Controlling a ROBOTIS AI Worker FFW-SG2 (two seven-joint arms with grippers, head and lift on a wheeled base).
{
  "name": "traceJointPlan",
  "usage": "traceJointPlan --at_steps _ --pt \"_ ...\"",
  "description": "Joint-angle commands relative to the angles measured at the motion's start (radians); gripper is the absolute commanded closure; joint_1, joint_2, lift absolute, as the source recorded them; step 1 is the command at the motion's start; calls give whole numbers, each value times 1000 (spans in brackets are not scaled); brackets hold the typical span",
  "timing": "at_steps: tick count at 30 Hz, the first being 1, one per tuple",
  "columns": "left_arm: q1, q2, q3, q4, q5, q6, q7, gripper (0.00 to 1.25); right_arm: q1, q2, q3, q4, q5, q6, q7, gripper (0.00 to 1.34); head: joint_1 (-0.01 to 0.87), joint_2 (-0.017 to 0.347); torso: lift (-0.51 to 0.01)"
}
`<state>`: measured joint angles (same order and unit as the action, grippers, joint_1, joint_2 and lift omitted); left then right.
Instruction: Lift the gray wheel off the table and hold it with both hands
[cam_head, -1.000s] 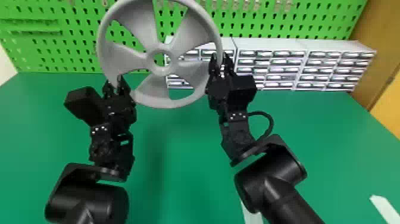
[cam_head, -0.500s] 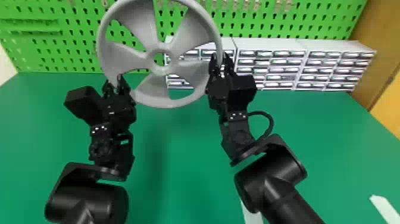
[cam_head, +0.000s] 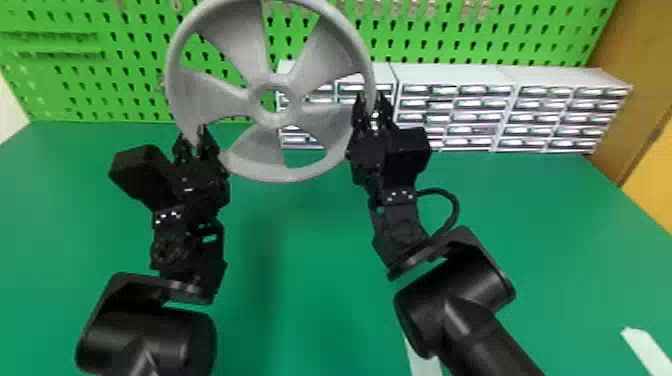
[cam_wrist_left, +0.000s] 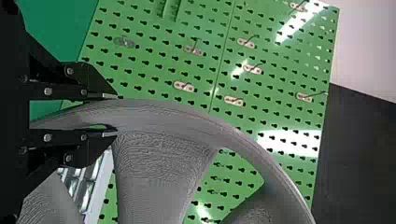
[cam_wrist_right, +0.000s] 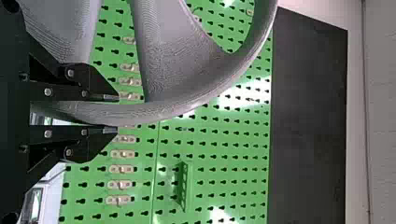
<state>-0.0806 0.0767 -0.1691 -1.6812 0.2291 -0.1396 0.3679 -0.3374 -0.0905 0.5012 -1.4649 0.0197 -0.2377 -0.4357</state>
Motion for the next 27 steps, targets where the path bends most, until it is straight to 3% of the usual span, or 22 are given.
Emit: traceJointPlan --at_steps 1,27 --pt "1 0 2 0 -1 0 0 1010 0 0 -1 0 0 1 0 1141 711 15 -98" --pt "1 0 0 0 -11 -6 0 1007 0 -3 0 0 0 3 0 1141 711 15 -98"
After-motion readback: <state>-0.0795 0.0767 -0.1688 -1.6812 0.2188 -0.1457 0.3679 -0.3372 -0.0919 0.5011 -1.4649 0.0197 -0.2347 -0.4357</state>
